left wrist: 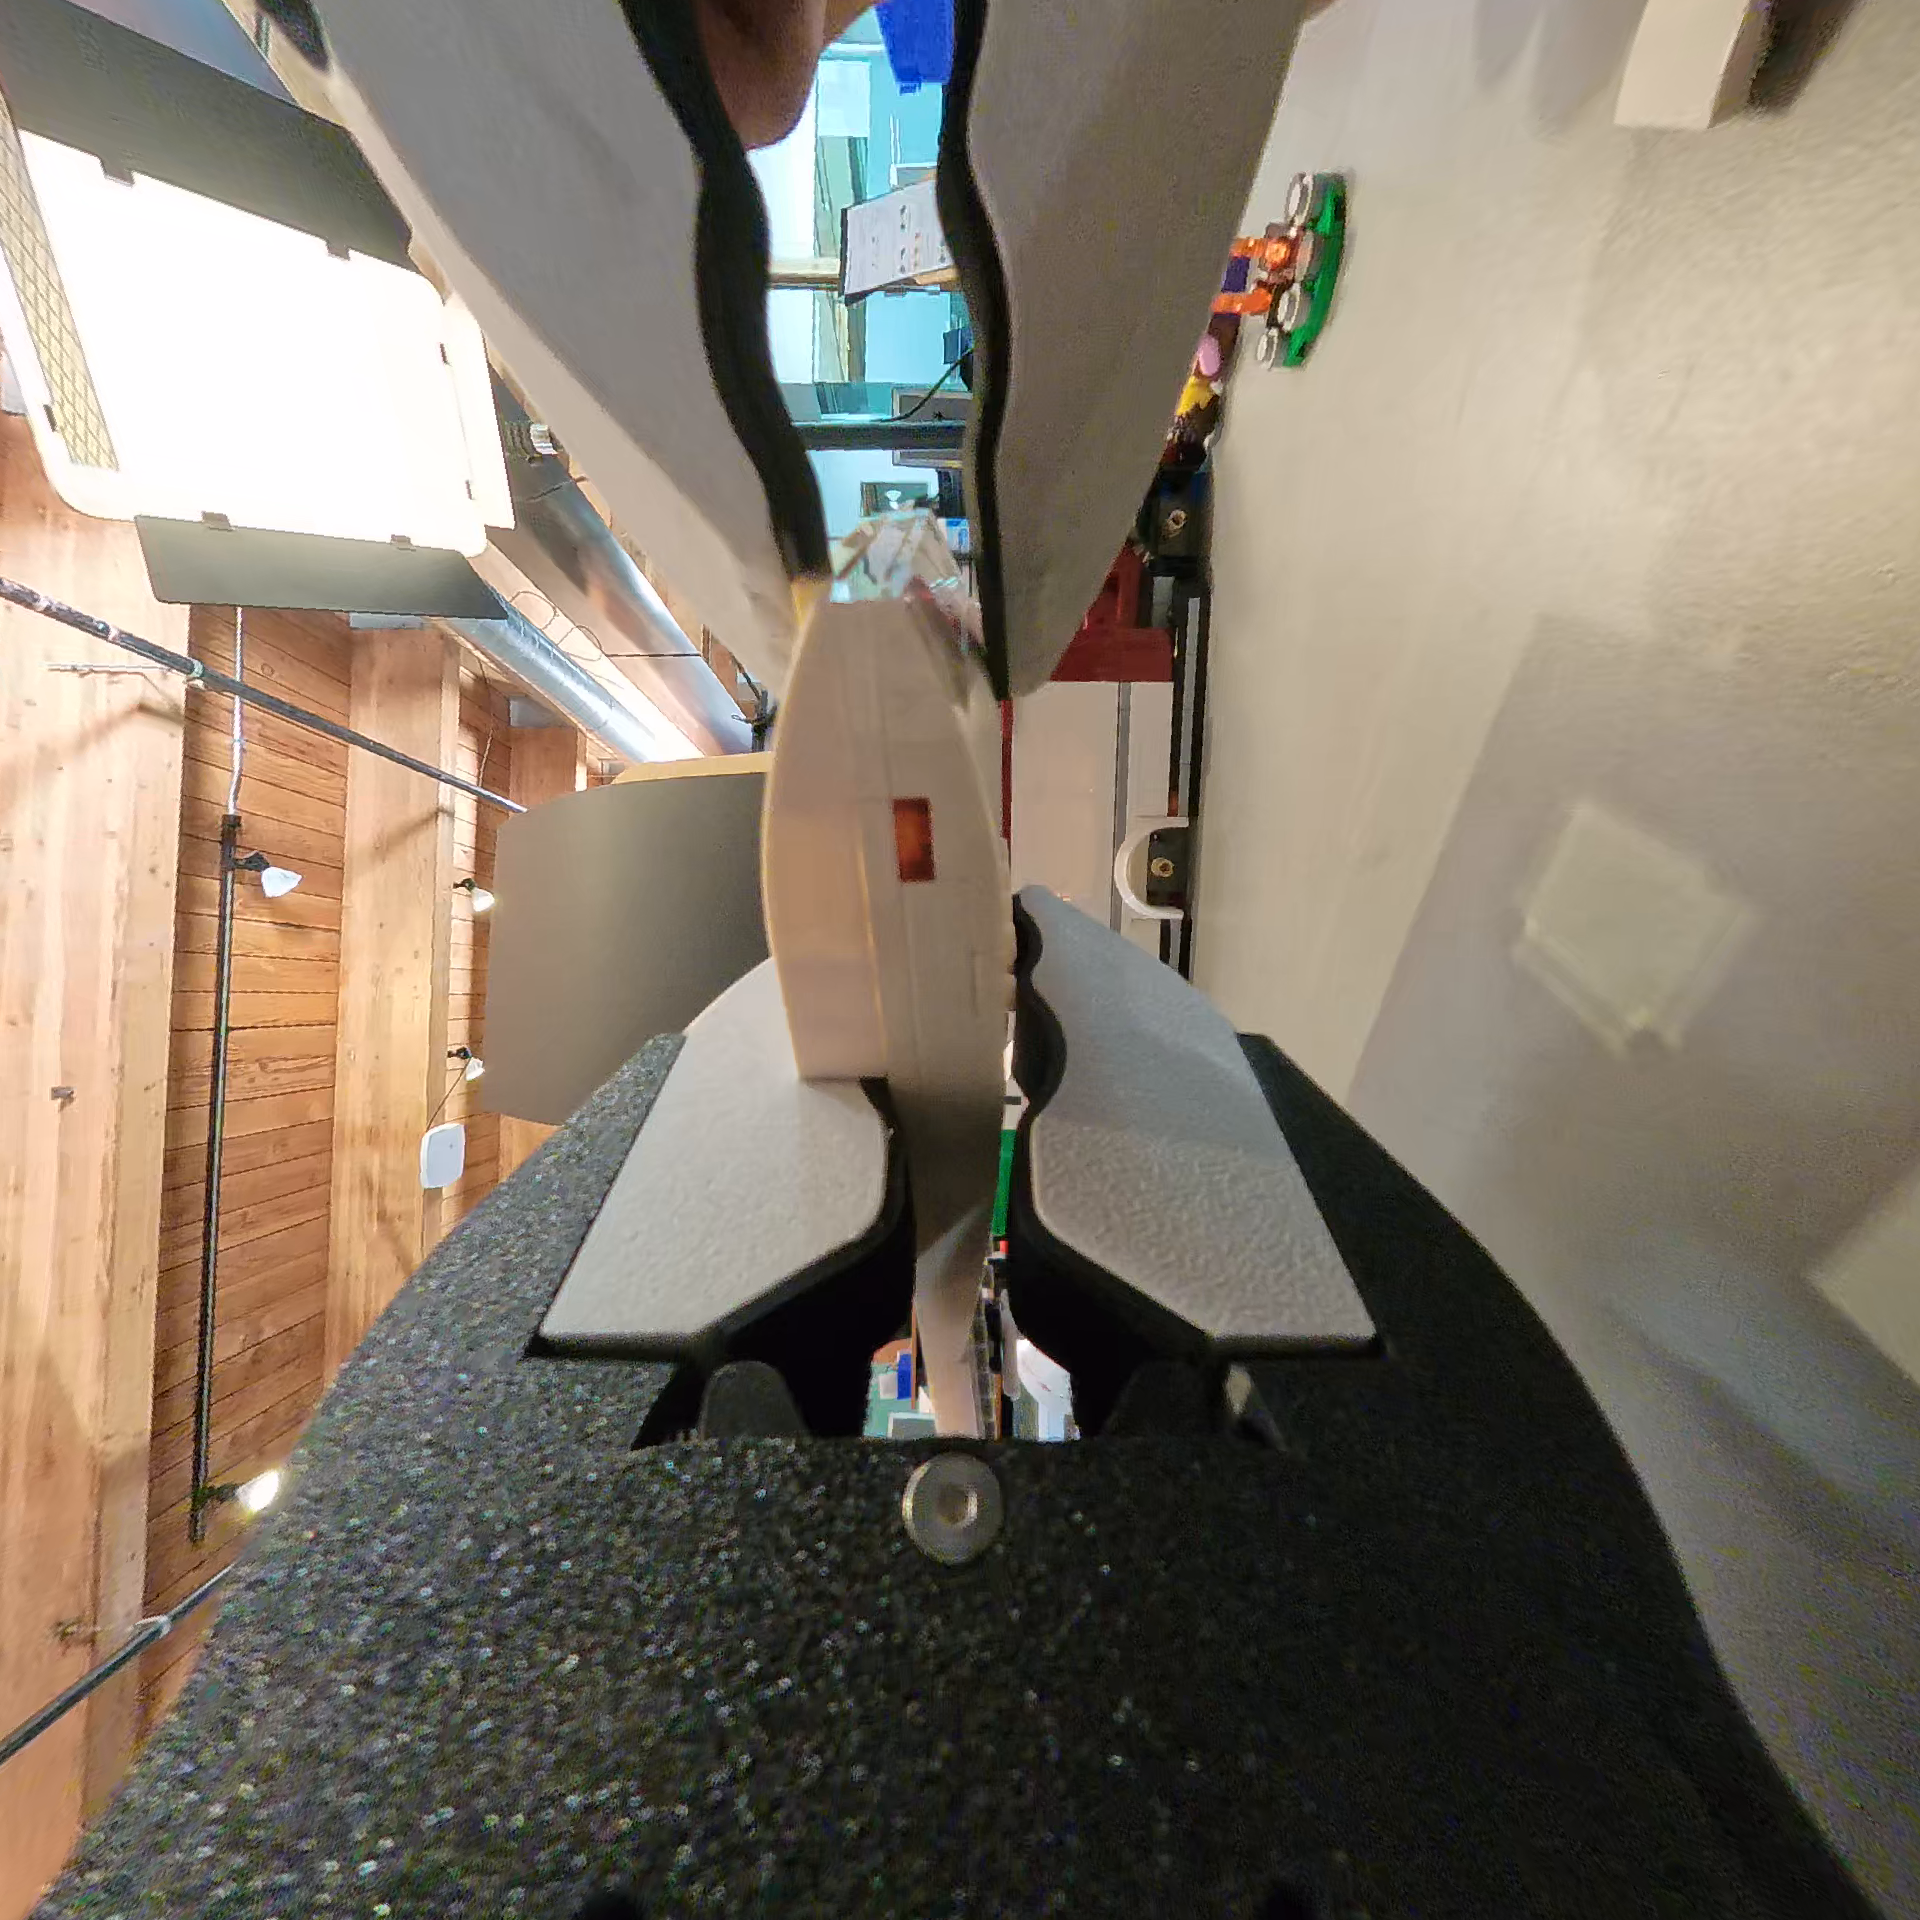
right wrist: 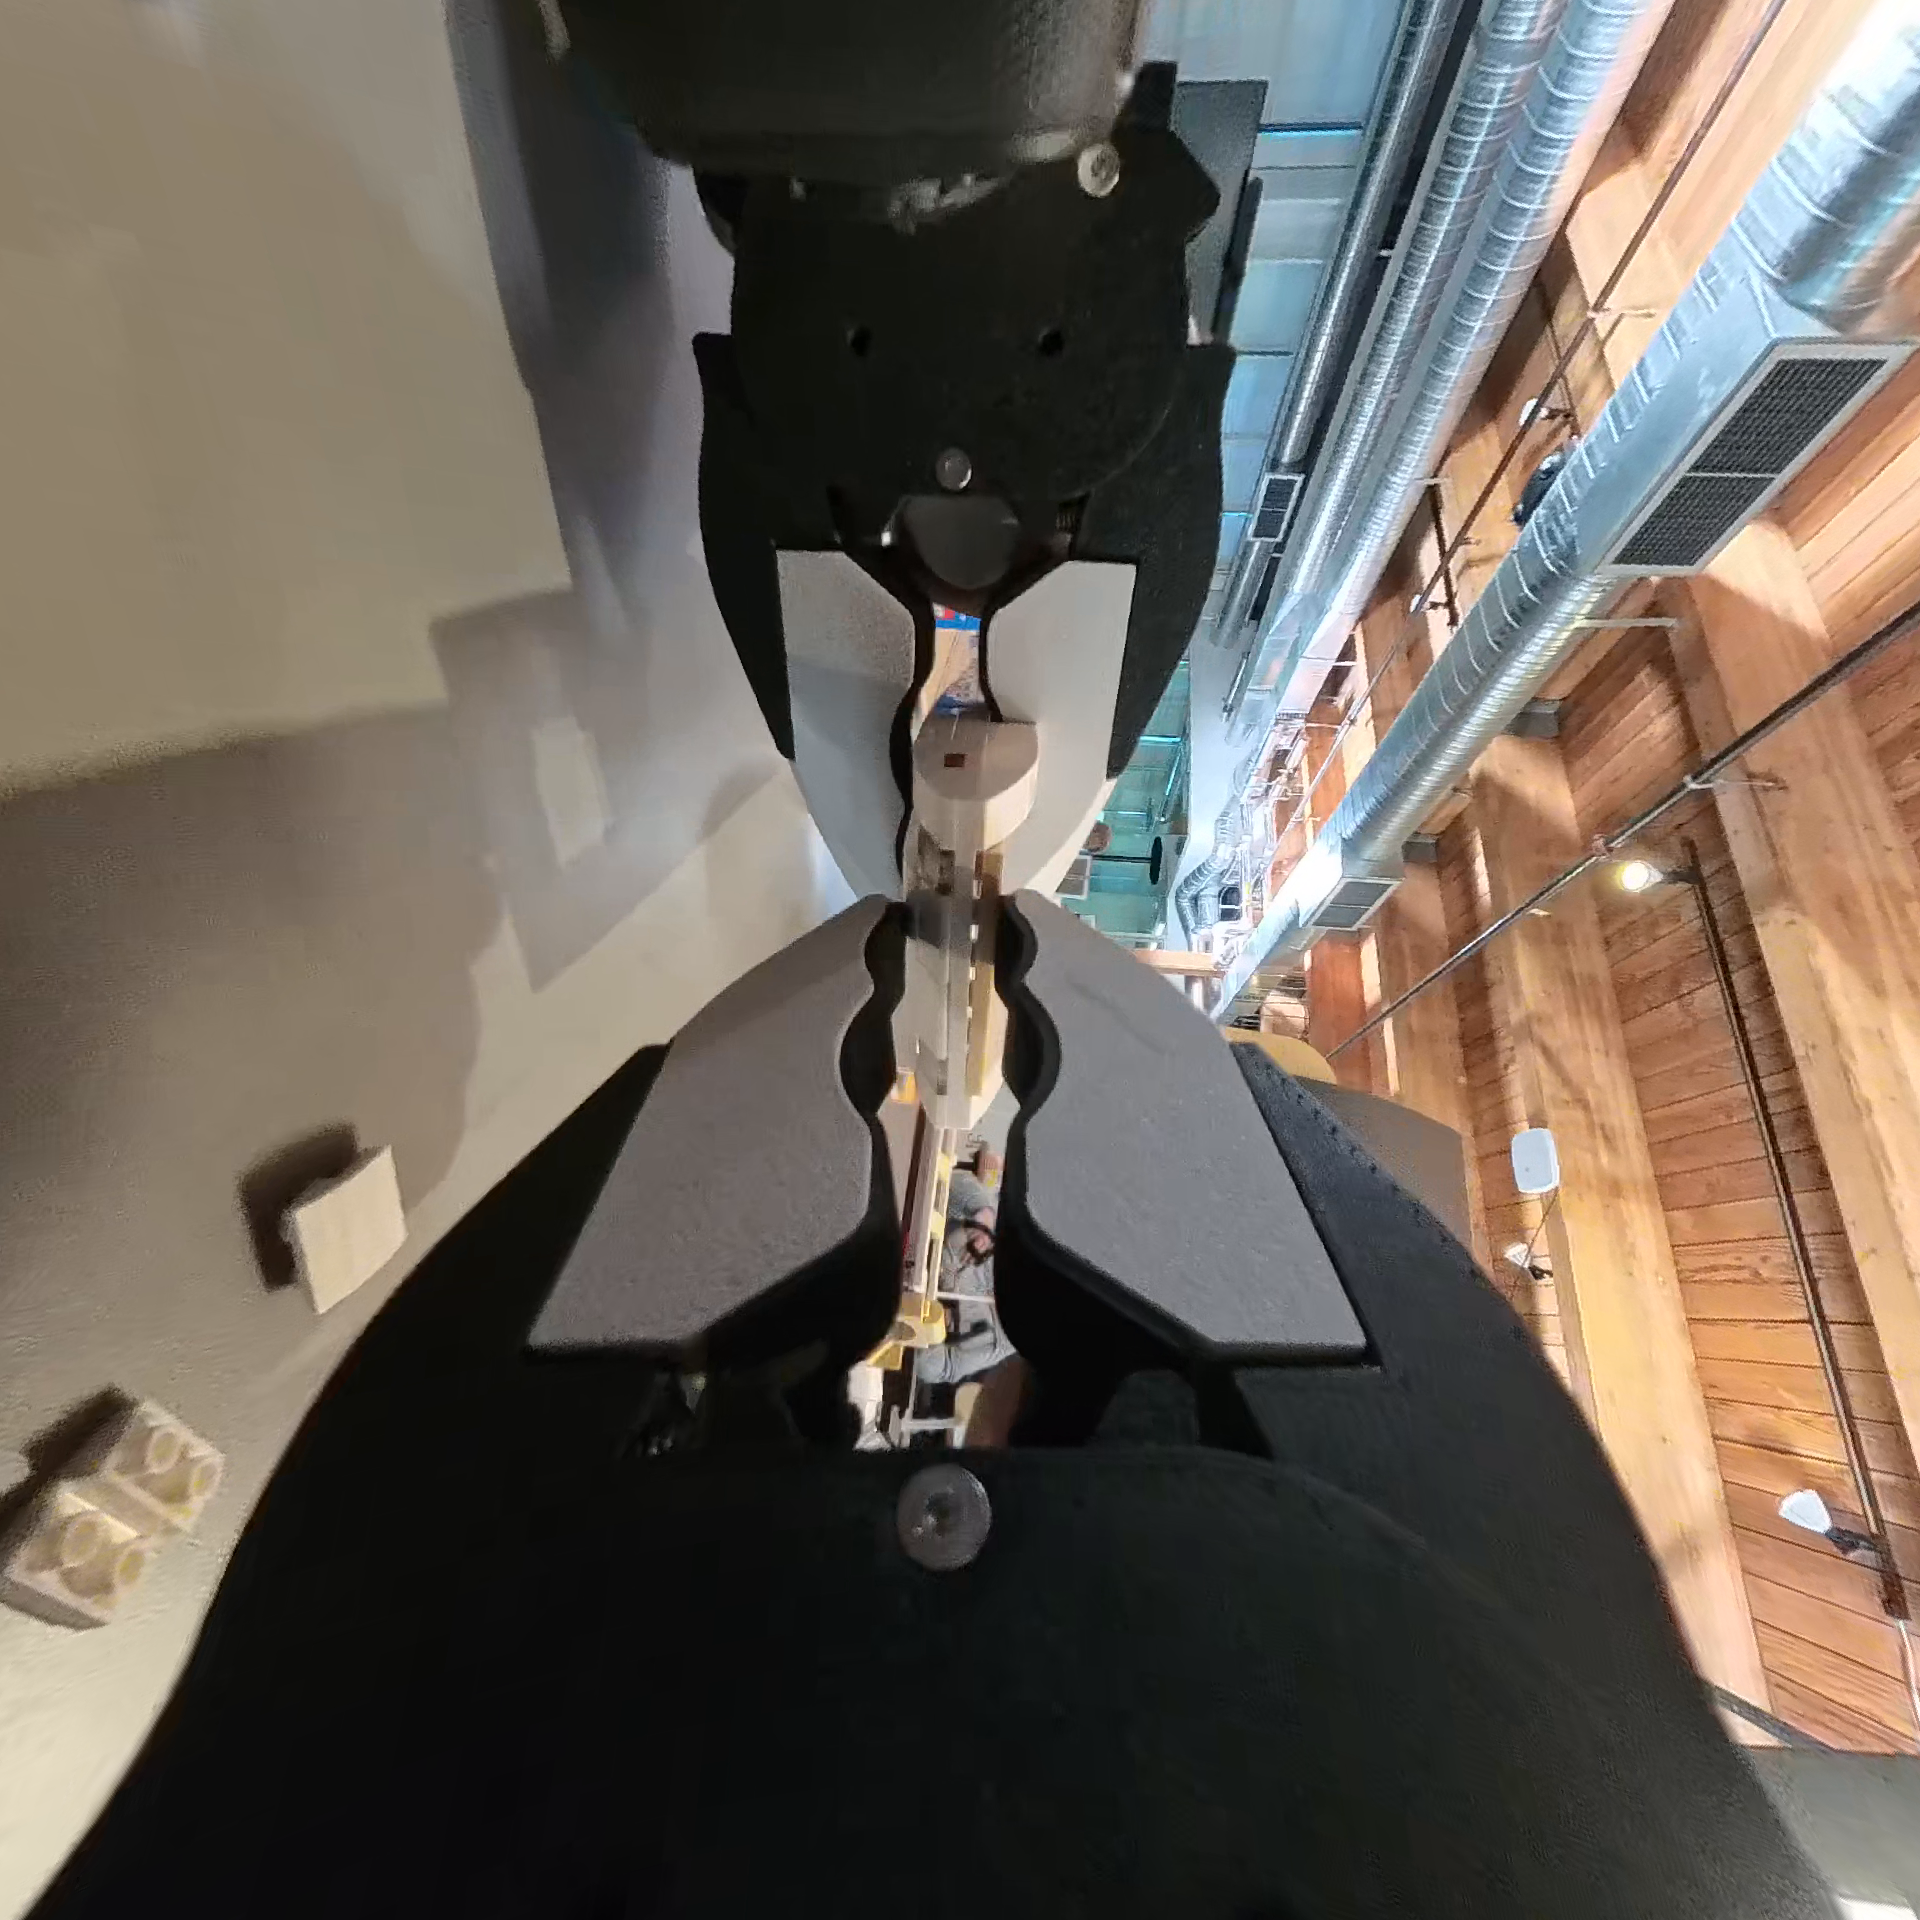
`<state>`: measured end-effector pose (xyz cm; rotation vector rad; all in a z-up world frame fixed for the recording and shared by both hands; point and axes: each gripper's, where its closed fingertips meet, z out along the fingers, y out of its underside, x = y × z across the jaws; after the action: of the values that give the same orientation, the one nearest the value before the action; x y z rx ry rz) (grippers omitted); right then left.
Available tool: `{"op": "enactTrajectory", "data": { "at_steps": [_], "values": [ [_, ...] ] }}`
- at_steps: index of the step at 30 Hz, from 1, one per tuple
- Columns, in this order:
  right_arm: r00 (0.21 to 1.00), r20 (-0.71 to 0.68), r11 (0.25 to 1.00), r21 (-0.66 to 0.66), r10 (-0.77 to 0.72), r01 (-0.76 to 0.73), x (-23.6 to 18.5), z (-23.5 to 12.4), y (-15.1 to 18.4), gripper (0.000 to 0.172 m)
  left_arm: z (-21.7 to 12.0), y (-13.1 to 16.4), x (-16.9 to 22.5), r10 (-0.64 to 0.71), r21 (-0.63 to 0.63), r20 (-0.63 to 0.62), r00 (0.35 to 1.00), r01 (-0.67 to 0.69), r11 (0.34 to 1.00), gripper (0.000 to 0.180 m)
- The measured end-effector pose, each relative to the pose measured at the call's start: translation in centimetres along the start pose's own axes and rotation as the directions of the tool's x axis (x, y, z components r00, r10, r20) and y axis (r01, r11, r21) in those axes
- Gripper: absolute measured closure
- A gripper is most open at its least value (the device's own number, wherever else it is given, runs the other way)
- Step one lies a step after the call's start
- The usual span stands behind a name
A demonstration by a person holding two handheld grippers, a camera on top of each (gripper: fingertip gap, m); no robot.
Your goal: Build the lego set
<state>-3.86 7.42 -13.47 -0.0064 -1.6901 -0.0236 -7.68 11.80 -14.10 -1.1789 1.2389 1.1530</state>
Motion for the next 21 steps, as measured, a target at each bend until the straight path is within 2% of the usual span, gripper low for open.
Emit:
{"op": "enactTrajectory", "data": {
  "at_steps": [1,9,15,18,21],
  "values": [
    [1.000,0.005,1.000,-0.002,0.002,-0.002,-0.1,0.1,0.1,0.156,0.1,0.0,0.1,0.004,-0.002,-0.001,1.000,-0.004,1.000,0.165],
    [0.999,0.010,0.998,-0.046,0.037,-0.036,-0.7,0.4,1.1,0.154,0.9,0.3,0.6,0.061,-0.020,-0.004,0.998,-0.061,0.998,0.164],
    [0.990,0.047,0.988,-0.084,0.133,-0.129,-0.3,-1.3,2.7,0.150,1.3,1.2,0.6,0.067,-0.048,-0.015,0.998,-0.068,0.997,0.164],
    [0.943,0.132,0.949,-0.124,0.305,-0.289,-1.3,-2.7,4.0,0.155,1.0,1.4,0.4,0.055,-0.052,-0.016,0.998,-0.055,0.997,0.166],
    [0.809,0.212,0.836,-0.181,0.548,-0.518,-2.3,-4.0,4.8,0.157,0.9,1.2,0.5,0.043,-0.040,-0.028,0.999,-0.044,0.998,0.165]
  ]
}}
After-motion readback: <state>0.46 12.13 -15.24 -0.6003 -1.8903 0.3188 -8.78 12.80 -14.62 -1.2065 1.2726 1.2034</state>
